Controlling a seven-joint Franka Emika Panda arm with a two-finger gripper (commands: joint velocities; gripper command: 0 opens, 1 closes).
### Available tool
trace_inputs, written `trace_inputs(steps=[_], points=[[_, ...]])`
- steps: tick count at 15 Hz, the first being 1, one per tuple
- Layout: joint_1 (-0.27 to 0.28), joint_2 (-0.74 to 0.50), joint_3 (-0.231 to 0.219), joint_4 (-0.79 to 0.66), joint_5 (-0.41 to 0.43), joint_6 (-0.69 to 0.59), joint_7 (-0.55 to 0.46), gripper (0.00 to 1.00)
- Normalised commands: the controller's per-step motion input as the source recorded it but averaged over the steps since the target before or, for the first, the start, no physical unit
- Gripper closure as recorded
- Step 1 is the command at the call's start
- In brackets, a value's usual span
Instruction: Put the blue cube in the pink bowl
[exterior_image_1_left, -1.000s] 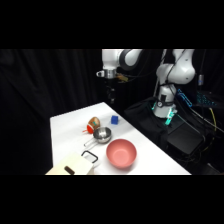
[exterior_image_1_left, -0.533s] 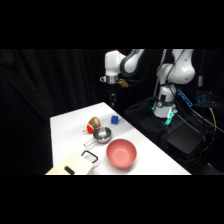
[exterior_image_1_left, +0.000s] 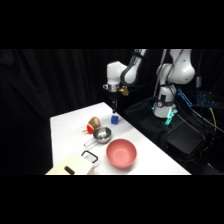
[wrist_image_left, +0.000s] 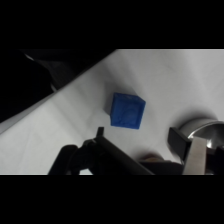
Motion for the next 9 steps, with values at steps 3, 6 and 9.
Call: trace_inputs(steps=[3, 6, 9], points=[[-0.004, 0.21, 0.060, -0.07, 0.151, 0.35, 0.12, 0.00], [-0.006, 0.19, 0.116, -0.06, 0.342, 0.35, -0.05, 0.00], [-0.056, 0.18, 0.183, -0.02, 0.462, 0.40, -0.16, 0.00]])
